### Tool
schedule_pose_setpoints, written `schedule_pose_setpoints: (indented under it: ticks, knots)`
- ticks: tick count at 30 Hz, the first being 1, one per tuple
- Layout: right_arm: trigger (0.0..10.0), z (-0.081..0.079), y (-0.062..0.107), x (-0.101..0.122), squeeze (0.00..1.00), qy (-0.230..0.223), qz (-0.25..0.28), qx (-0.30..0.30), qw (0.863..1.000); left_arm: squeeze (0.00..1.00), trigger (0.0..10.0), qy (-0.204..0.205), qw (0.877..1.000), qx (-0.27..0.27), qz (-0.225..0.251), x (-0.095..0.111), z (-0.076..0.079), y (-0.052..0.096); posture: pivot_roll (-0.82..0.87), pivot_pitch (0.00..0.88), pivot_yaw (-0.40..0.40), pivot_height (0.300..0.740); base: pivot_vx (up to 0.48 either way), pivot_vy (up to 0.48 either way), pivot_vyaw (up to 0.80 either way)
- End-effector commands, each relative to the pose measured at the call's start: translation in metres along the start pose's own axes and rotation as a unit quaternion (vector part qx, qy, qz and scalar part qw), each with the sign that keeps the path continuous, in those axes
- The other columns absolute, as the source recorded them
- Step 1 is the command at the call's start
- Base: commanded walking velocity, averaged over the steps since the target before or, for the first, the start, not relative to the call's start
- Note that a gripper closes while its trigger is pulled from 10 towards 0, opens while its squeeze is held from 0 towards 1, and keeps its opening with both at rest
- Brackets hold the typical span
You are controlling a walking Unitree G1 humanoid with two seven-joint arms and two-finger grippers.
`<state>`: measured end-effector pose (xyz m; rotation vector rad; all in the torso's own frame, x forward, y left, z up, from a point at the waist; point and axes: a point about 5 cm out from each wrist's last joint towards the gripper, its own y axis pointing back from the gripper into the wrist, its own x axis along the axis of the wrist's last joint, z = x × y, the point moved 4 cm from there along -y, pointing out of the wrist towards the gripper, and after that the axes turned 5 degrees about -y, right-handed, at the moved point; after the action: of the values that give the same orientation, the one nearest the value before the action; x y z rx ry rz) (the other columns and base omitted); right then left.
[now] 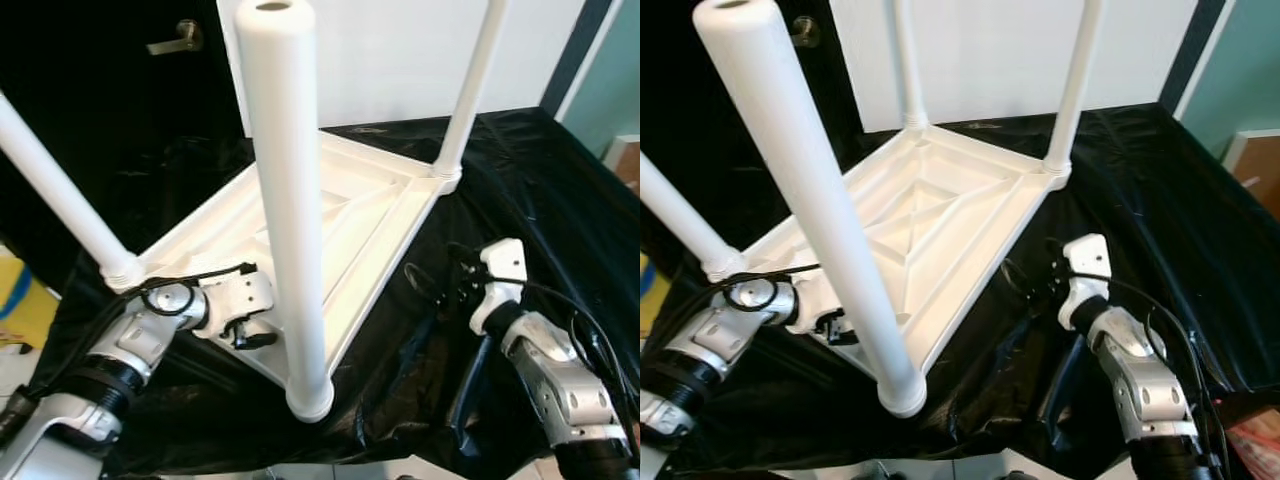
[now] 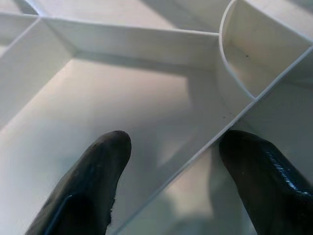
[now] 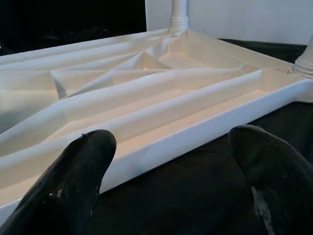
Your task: Building children table
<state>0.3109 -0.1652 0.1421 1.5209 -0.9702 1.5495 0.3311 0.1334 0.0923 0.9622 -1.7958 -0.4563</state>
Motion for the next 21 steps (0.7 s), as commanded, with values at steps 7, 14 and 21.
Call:
schedule_pose_setpoints:
  ticks: [7, 14, 21]
  knots:
    - [10.0, -0.003, 0.005, -0.003, 0.0, -0.004, -0.003, -0.012, 1.0, 0.0, 0.0, 0.088, 0.994, 0.012, 0.071, 0.021, 0.01, -0.016, -0.07, 0.101, 0.053, 0.74, 0.0, 0.0, 0.0]
    - [10.0, -0.002, 0.003, -0.002, 0.0, -0.001, -0.004, -0.012, 1.0, 0.0, 0.0, 0.105, 0.991, 0.021, 0.082, 0.021, 0.008, -0.017, -0.06, 0.093, 0.043, 0.74, 0.0, 0.0, 0.0]
    - [10.0, 0.002, 0.0, 0.001, 0.0, 0.001, 0.003, -0.025, 1.0, 0.0, 0.0, 0.129, 0.987, 0.05, 0.085, 0.023, 0.003, -0.017, -0.05, 0.087, 0.034, 0.74, 0.0, 0.0, 0.0]
